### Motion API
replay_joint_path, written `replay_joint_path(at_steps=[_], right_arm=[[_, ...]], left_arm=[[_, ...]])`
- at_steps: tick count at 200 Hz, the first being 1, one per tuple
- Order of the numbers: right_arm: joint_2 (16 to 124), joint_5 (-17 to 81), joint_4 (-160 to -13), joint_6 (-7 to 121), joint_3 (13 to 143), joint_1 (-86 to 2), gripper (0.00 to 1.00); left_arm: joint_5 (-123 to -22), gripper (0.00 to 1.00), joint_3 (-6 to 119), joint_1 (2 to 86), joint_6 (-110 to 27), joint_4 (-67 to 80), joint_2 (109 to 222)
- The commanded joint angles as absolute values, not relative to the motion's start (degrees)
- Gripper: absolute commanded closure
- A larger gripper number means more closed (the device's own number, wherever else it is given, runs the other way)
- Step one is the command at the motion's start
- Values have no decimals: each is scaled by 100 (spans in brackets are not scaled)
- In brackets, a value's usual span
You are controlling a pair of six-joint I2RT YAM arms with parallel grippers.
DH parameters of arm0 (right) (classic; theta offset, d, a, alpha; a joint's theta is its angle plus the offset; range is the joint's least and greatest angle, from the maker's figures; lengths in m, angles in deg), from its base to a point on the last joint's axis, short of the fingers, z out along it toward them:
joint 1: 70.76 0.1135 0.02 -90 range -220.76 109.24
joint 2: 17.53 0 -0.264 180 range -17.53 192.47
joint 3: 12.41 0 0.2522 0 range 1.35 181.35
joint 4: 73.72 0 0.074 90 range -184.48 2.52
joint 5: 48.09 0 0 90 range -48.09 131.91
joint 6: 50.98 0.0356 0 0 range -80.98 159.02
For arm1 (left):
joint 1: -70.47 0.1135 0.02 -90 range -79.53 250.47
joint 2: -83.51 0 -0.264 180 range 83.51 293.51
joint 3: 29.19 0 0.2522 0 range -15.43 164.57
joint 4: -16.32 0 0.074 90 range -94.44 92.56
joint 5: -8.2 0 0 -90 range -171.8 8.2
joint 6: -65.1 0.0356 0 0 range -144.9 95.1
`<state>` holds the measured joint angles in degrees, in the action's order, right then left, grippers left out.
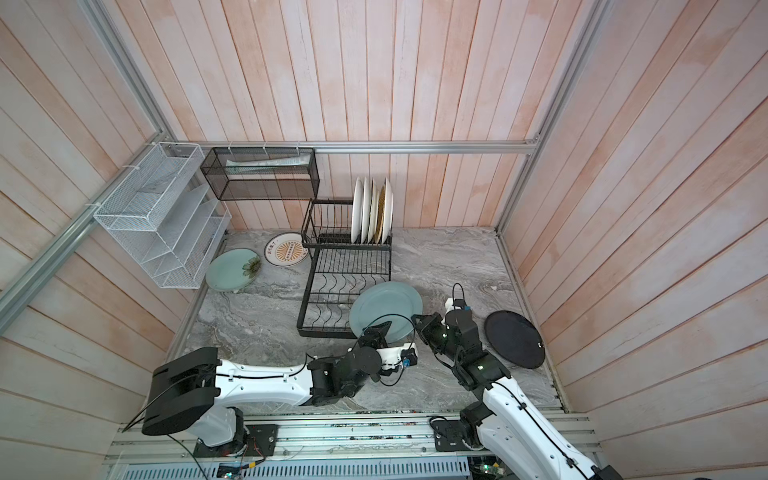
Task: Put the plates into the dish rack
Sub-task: 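Grasp the teal plate's rim with the left gripper while the right gripper holds it, then carry the teal plate with the left gripper toward the rack while the right gripper withdraws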
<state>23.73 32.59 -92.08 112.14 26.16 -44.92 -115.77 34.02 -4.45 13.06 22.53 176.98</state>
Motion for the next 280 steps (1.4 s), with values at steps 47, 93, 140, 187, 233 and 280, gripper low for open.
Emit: replay_joint_path(at_steps=[47,93,140,187,233,280], right_arm=[[2138,3190,-8559,11407,2948,-4442,100],[2134,3174,-8563,11434,2973,-4431,100],[2160,3137,-8528,11422,2983,-4417,100],[2246,2999,-8291,11253,2973,-4387,95],[2210,3067,-8198,10698,3125,-4387,28],[1930,3470,-8402,9516,3663,-4396,2]], left_arm=[[-12007,36,3785,-276,1245,2585,18277],[-12351,61,3873,-107,1349,2885,18587],[-12581,100,3825,-140,1442,3164,18530],[-12559,100,3486,-291,1437,3238,17961],[-12176,100,3040,-432,1139,2721,17089],[-11378,100,2816,-606,321,1189,15829]])
